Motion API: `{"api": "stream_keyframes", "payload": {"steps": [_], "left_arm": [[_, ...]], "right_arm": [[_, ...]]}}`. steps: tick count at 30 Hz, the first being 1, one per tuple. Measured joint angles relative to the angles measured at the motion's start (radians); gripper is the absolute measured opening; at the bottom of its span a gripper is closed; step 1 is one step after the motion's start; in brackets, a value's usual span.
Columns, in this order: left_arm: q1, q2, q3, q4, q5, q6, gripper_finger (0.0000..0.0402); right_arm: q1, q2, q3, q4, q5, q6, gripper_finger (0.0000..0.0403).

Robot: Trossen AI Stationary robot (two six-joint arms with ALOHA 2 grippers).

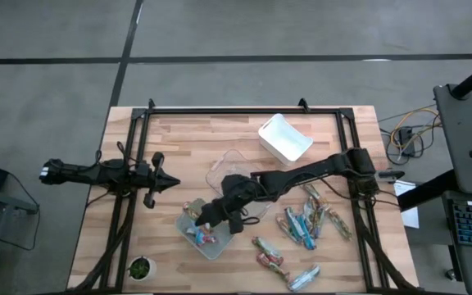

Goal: Pick and place Granola Bars by type
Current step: Put the red granola bar into the gray bin

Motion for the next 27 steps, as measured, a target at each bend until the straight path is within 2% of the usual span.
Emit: {"api": "stream_keyframes", "payload": {"steps": [15, 27], "left_arm": [[0.0, 0.0, 0.0, 0.0, 0.0, 0.0, 0.0], [0.0, 0.001, 0.0, 0.0, 0.0, 0.0, 0.0]], "right_arm": [[0.021, 0.088, 0.006, -0.071, 0.0, 0.005, 0.0038], [0.019, 0.082, 0.007, -0.159, 0.001, 0.035, 0.0038]]}}
